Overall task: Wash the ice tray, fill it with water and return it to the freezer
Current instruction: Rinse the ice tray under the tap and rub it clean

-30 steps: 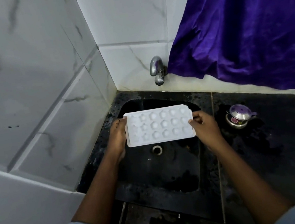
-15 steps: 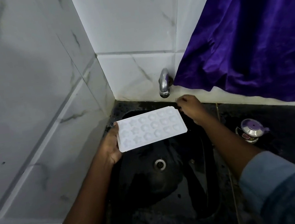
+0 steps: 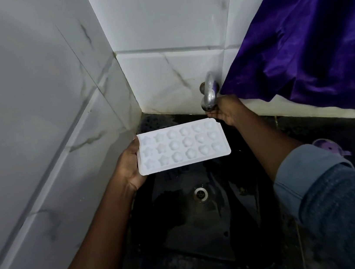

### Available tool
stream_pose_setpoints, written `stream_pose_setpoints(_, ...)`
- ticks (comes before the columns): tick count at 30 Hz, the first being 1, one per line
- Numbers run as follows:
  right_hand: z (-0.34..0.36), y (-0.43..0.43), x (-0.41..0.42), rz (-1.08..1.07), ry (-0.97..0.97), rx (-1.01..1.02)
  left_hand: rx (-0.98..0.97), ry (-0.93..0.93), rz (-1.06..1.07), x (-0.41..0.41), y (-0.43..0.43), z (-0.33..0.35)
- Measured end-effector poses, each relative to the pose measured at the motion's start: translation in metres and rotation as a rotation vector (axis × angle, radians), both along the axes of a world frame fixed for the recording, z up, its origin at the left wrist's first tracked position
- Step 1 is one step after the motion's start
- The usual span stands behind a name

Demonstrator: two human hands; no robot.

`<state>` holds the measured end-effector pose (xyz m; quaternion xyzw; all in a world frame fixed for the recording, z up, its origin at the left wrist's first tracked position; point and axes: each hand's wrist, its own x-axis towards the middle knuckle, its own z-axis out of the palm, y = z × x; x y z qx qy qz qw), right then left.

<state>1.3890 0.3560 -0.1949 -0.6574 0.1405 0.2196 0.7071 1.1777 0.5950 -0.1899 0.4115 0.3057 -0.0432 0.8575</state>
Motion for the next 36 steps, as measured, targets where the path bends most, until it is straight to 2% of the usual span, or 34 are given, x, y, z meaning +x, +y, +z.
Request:
stream_pose_setpoints(5, 0.005, 0.004, 0.001, -0.022, -0.053, -0.131, -0.039, -0.008, -0.011, 0.000, -0.004, 0.004)
stream_pose_setpoints(14, 0.013, 0.011, 0.000, -0.059, -0.093, -0.235, -0.073, -0.001, 0.026, -0.007, -0.003, 0.010)
stream_pose_setpoints(24, 0.021, 0.015, -0.002, -0.074, -0.143, -0.371, -0.011, 0.003, 0.016, -0.006, -0.009, 0.013)
stream_pose_setpoints(29, 0.023, 0.014, -0.003, -0.092, -0.116, -0.332, -0.039, -0.006, 0.014, -0.008, -0.011, 0.013)
stream_pose_setpoints(36, 0.021, -0.022, -0.028, 0.019, -0.082, -0.219, -0.025, 0.003, -0.011, -0.005, -0.008, 0.004)
